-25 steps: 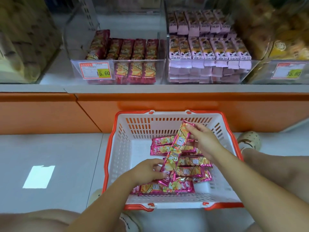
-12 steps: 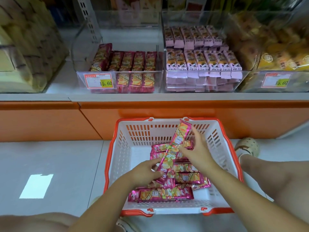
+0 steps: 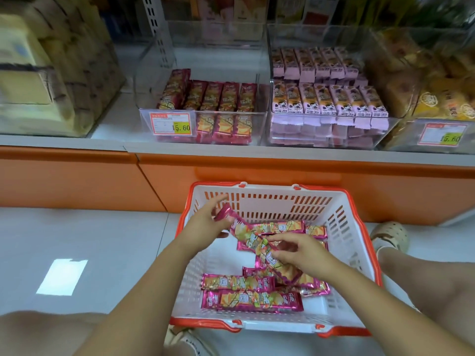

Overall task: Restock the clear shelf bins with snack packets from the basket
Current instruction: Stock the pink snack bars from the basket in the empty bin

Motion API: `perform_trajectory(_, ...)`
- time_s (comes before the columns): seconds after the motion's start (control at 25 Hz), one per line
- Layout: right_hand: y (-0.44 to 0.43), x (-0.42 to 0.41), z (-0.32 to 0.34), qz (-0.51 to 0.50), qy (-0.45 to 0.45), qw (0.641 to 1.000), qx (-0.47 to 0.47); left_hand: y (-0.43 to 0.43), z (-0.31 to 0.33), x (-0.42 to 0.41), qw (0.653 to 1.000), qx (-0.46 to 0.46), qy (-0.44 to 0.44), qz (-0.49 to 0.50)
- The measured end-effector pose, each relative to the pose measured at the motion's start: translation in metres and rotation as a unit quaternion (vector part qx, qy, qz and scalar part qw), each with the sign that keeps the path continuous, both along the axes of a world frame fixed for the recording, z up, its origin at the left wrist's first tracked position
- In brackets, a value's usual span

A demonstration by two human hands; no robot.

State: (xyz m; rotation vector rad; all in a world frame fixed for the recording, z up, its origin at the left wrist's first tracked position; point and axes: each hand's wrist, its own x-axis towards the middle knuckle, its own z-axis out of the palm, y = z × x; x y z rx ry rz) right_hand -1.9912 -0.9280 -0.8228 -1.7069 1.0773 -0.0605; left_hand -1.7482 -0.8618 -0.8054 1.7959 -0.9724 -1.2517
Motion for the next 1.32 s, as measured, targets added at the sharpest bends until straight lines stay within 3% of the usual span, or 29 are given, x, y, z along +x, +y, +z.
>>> perform_trajectory(0.08,0.004,0.004,0.002,-0.027,-0.029,0.999,0.015,0.001,-0.005,-0.008,0.995,-0.007,0.073,0.073)
perform_trajectory(0.16,0.007,0.007,0.004,-0.033,-0.038,0.998,0.035,0.003,-0.008,-0.018,0.992,-0.011,0.1,0.074)
perform_trajectory(0.44,0.021,0.009,0.018,-0.056,-0.053,0.994,0.074,0.001,0.011,-0.022,0.996,-0.031,0.064,0.047)
perform_trajectory(0.6,0.024,0.018,0.04,-0.047,-0.092,0.992,0.074,-0.003,0.046,-0.005,0.998,-0.056,-0.009,0.014)
perform_trajectory(0.72,0.021,0.038,0.083,-0.062,-0.144,0.987,0.025,-0.012,0.102,0.02,0.987,-0.14,-0.079,-0.009)
perform_trajectory(0.8,0.014,0.057,0.122,-0.071,-0.19,0.979,-0.009,-0.018,0.141,0.044,0.959,-0.218,-0.179,0.039)
perform_trajectory(0.88,-0.002,0.082,0.164,-0.075,-0.241,0.967,-0.038,-0.023,0.166,0.075,0.899,-0.28,-0.314,0.122)
perform_trajectory(0.96,-0.031,0.115,0.195,-0.091,-0.269,0.957,-0.058,-0.028,0.172,0.105,0.864,-0.282,-0.373,0.187)
perform_trajectory(1.16,-0.113,0.22,0.221,-0.158,-0.239,0.957,-0.043,-0.052,0.155,0.135,0.901,-0.18,-0.352,0.177)
perform_trajectory(1.32,-0.143,0.274,0.188,-0.154,-0.121,0.98,0.021,-0.063,0.144,0.151,0.917,-0.164,-0.326,0.162)
